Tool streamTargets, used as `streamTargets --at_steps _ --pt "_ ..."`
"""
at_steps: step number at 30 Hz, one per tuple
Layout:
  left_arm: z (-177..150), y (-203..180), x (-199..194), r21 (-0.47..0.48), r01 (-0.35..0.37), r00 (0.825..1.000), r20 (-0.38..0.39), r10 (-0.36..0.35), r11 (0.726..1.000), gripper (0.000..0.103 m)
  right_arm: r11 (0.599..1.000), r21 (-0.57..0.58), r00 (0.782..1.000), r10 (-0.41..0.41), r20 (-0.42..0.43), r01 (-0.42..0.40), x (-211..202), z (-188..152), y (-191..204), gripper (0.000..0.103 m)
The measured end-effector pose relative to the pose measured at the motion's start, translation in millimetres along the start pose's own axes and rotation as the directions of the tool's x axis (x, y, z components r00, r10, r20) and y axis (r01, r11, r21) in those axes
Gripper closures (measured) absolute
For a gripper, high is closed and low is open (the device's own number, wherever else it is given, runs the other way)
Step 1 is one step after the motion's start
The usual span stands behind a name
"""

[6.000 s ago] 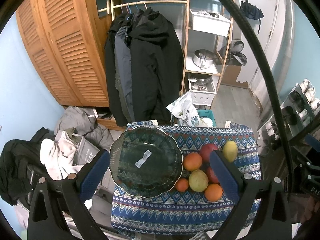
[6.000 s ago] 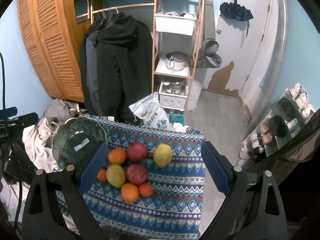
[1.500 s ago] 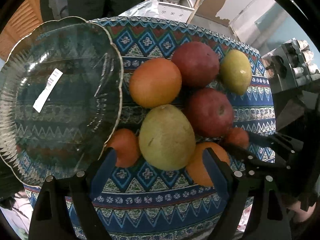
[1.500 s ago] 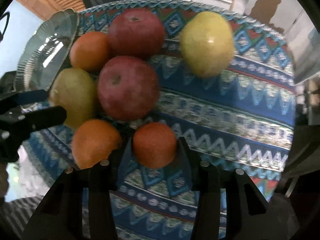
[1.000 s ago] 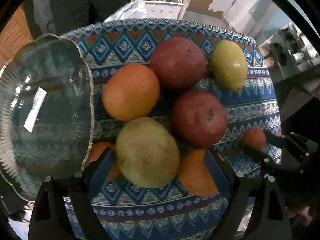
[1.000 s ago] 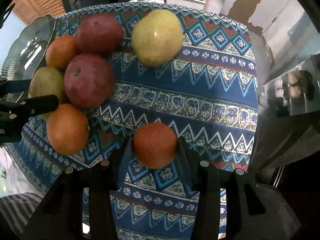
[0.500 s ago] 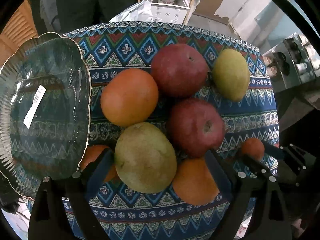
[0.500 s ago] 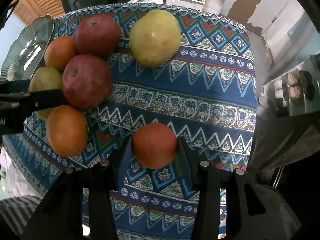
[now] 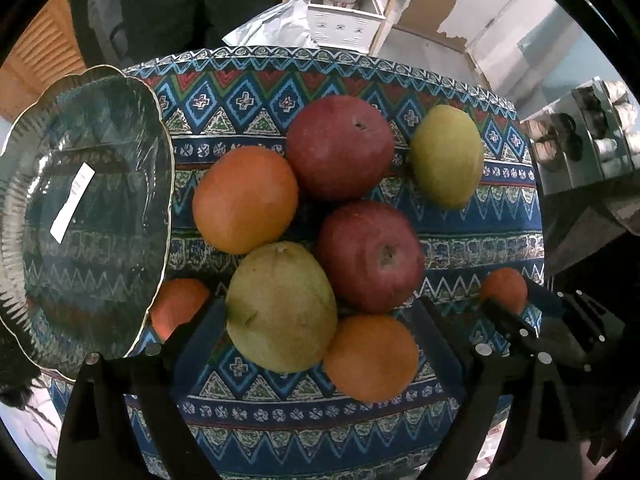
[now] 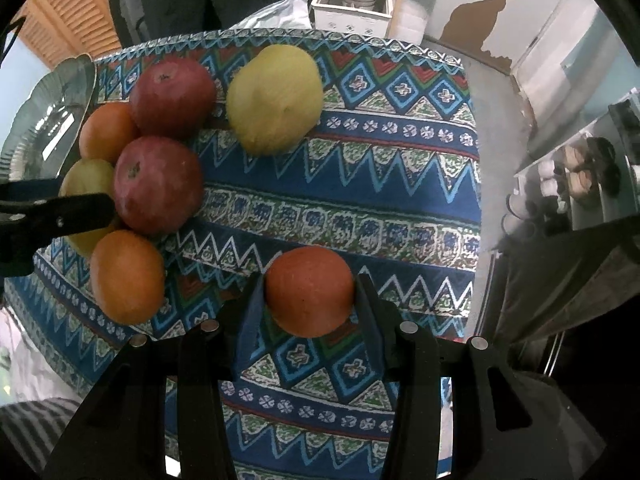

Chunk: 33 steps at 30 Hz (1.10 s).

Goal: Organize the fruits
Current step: 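Close the right tool on the small orange while the left tool grips the red apple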

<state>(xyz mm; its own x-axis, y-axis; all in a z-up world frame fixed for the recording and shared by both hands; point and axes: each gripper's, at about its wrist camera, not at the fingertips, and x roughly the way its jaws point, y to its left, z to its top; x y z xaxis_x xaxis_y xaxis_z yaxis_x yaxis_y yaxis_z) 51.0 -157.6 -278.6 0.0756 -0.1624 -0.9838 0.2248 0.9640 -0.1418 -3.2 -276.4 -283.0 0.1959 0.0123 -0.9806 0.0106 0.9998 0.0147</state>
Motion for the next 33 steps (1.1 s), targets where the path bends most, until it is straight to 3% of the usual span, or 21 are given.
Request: streamTargets --at_steps 4,10,18,29,33 --pt "3.6 -1.7 2.3 -0.009 -0.012 1.000 -0.020 0.011 1.000 0.007 1.000 0.005 1.000 0.006 -0.001 -0.006 0.3 1.2 -4.0 0.059" --pt "1.2 1.3 -3.8 -0.071 0.025 0.998 -0.048 -0.028 0.997 0.007 1.000 0.020 1.000 0.017 0.003 -0.017 -1.5 -0.9 -12.4 0.059" --pt "-1.2 -5.9 -9.5 -0.065 0.038 0.999 -0.022 -0.040 0.997 0.008 1.000 0.018 1.000 0.025 0.017 -0.025 -4.0 -2.0 -17.4 0.059" --pt "16.7 -31.8 13.0 0.065 -0.131 0.991 0.006 0.130 0.989 0.000 0.999 0.029 0.999 0.029 0.028 -0.030 -13.5 -2.4 -24.5 0.059" --pt "26.3 -36.2 19.3 0.079 -0.138 0.990 0.017 0.137 0.987 0.000 0.999 0.032 0.999 0.031 0.028 -0.032 -14.9 -0.7 -25.3 0.059"
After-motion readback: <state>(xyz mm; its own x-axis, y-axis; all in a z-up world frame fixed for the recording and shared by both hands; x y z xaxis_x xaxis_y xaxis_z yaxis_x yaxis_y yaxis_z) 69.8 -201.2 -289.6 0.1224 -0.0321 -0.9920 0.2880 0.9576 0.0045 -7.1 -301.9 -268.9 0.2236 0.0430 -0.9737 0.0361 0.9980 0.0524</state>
